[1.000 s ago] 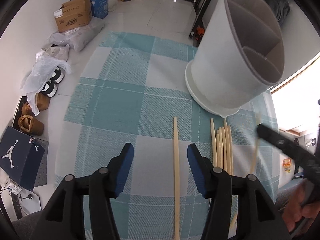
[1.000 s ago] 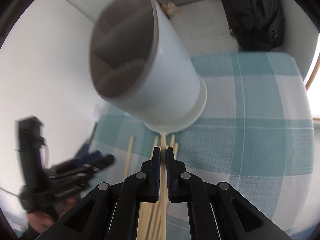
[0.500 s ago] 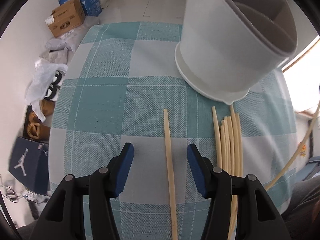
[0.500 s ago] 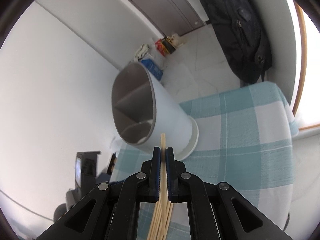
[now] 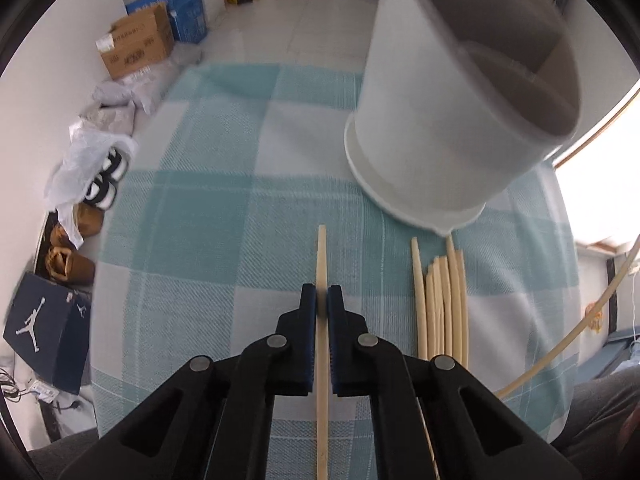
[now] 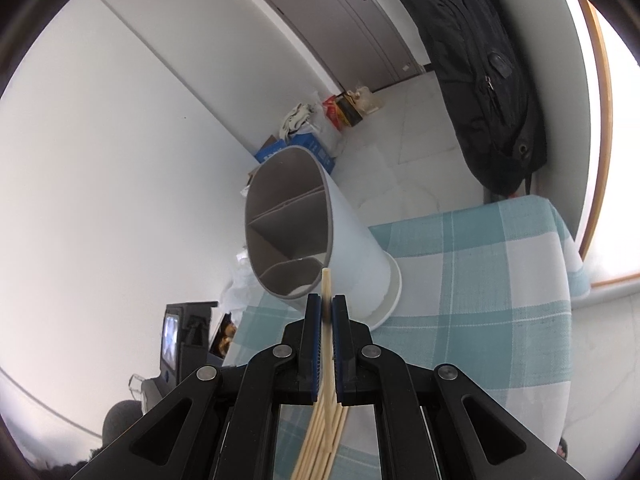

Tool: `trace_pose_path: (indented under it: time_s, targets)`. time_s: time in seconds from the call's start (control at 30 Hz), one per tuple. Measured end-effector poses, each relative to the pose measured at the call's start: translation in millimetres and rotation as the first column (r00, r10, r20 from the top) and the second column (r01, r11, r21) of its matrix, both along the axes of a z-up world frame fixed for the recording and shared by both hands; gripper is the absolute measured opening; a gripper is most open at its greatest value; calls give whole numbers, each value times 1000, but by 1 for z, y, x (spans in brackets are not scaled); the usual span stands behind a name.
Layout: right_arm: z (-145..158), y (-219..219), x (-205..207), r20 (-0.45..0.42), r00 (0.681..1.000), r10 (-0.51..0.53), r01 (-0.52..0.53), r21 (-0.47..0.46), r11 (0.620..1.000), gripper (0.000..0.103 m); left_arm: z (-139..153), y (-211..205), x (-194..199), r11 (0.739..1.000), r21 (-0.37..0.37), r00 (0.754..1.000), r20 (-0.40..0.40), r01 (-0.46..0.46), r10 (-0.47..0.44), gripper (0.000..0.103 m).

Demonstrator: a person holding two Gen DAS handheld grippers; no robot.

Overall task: Organize utensils
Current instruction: 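Lift both held chopsticks and carry them above the white divided holder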

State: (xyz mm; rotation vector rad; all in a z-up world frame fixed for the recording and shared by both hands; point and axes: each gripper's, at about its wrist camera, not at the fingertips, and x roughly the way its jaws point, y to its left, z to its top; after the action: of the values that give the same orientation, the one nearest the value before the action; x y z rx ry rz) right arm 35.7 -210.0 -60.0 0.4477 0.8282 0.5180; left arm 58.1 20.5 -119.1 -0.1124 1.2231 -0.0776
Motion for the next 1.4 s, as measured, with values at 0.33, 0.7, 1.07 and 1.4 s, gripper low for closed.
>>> trace_pose_path:
  time_s: [0.33, 0.7, 1.07, 1.4]
  targets:
    - [14, 11, -17, 94, 995, 22, -18, -42, 999, 4, 55, 8, -28, 993, -112, 959, 275, -37, 67, 1]
    - [30, 30, -38, 186, 982, 28, -12, -85, 996, 4, 81, 11, -42, 989, -140, 920, 393, 42, 17, 1]
    - [61, 49, -44, 253, 966, 53, -21, -128, 992, 4, 116, 12, -46, 985, -137, 897, 441, 108, -37, 1]
    - [120, 45, -20, 287, 956, 55, -20, -124, 992, 4, 183, 19, -21, 976, -185, 843, 538, 112, 5, 1]
